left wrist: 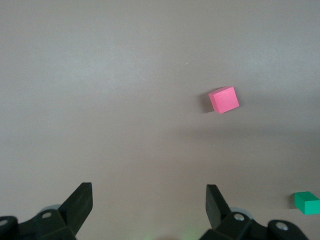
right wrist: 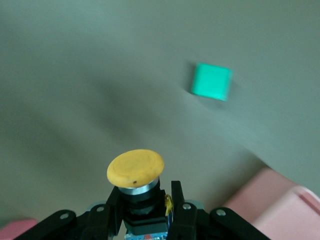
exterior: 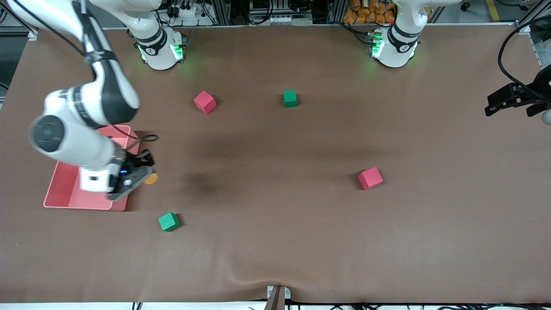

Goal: Place and upright button with both arms
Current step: 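Lift the button out of the tray with the right gripper toward mid-table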

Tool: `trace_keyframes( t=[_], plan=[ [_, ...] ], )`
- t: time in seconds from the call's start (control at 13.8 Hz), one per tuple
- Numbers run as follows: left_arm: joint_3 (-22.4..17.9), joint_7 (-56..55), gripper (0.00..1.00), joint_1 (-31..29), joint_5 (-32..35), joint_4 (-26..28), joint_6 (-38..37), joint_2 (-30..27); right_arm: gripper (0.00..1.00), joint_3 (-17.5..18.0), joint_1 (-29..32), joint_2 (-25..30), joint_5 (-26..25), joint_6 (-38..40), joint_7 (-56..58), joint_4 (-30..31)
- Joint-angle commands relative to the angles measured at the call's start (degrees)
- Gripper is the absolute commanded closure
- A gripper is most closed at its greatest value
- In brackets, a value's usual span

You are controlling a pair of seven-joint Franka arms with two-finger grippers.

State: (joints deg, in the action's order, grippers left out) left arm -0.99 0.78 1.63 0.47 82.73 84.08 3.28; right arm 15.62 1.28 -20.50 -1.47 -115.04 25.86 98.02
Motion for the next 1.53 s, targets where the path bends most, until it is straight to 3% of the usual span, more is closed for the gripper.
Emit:
trace_keyframes(
  t=[0.0,0.51,0.87,1.16,1.45],
  plan=[
    [-0.06,0.89,0.0,0.04,-0.74,-0.73,-0.76,1.02,1.0,-0.5,-5.22,-4.97,0.68,0.52,-8.68,-4.4],
    [-0.06,0.8,0.0,0.04,-1.88,-0.64,-0.76,1.38,1.0,-0.5,-20.6,-19.12,0.15,0.17,-36.28,-19.87],
    [-0.06,0.98,0.0,-0.32,-1.88,-0.64,-0.76,1.46,1.0,-0.59,-29.75,-23.7,0.15,-9.66,-55.54,-21.9],
    [-0.06,0.89,0.0,0.03,-1.88,-0.64,-0.76,1.46,1.0,-1.12,-33.18,-29.14,-0.29,-10.03,-68.63,-26.9],
    [-0.06,0.89,0.0,0.04,-1.88,-0.64,-0.76,1.46,1.0,-7.61,-38.71,-36.08,-0.29,-10.46,-72.09,-34.28]
  ],
)
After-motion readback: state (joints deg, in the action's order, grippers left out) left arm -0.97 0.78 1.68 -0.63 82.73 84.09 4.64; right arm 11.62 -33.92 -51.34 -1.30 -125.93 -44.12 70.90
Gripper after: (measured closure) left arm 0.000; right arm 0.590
